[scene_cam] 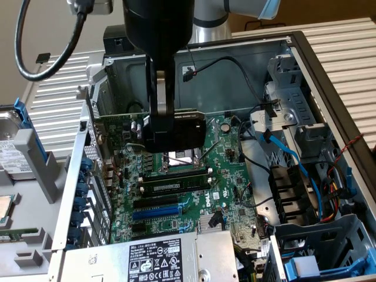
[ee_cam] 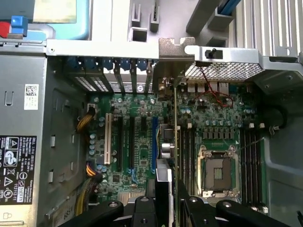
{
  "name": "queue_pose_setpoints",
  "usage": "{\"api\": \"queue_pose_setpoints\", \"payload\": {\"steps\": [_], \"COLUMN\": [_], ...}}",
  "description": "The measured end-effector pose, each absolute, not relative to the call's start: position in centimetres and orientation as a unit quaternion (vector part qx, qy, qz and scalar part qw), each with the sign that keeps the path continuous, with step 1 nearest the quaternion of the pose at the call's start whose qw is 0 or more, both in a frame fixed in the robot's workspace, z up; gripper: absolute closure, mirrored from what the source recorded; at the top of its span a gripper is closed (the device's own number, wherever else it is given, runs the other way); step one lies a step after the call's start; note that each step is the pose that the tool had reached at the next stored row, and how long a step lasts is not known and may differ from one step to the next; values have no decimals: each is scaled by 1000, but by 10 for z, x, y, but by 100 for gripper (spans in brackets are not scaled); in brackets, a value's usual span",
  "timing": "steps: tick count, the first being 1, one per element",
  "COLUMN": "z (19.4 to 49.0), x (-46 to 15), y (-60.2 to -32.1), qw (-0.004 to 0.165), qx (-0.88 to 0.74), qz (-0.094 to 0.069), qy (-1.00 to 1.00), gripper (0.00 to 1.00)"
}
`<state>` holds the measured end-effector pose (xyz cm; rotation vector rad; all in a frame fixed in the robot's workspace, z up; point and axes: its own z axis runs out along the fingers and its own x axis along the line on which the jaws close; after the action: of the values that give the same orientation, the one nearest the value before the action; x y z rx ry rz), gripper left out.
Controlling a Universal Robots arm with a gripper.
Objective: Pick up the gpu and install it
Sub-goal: 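Insert the gpu into the slot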
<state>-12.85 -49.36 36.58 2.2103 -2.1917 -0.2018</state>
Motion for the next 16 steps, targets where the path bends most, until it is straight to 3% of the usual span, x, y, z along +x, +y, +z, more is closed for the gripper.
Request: {"api": "queue_pose_setpoints", "payload": {"steps": [16], "z": [341], "x": [-141], "y": [-494], "qw": [13], "qx": [716], "qz": [-64], "qy": [-695], "gripper": [73]}}
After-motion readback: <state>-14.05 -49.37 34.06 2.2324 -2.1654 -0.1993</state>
